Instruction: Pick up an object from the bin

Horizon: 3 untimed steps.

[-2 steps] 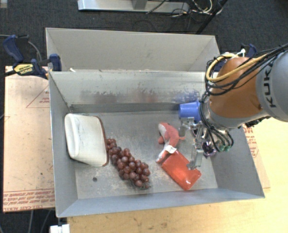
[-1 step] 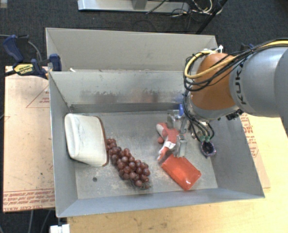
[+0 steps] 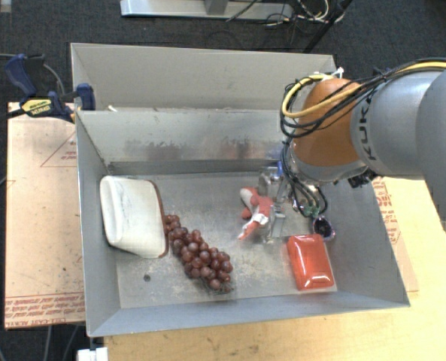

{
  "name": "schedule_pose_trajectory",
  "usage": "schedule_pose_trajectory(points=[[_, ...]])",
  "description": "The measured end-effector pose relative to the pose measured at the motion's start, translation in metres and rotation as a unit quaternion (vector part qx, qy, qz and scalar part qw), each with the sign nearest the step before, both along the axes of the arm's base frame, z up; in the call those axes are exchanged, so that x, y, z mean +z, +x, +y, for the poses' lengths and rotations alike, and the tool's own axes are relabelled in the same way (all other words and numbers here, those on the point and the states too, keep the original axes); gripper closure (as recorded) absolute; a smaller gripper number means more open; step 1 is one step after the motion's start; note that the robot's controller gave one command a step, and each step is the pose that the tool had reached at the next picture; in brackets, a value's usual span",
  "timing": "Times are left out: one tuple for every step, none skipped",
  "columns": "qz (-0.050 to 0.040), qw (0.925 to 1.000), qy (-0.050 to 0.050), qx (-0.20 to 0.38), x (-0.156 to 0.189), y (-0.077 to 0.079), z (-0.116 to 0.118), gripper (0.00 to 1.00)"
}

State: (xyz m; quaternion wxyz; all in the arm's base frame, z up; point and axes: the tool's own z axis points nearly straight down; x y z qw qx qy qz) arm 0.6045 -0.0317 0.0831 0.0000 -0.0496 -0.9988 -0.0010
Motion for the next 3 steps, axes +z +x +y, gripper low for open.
schedule_pose_trajectory(points=[[-0.0042, 0.9998, 0.0, 0.021, 0.017, -0.007, 0.013, 0.0], [-0.0036, 0.9965, 0.0, -0.083, -0.003, -0.006, 0.017, 0.0], [-0.0097, 0.9936, -0.001, 0.112, -0.008, 0.011, 0.018, 1.0]])
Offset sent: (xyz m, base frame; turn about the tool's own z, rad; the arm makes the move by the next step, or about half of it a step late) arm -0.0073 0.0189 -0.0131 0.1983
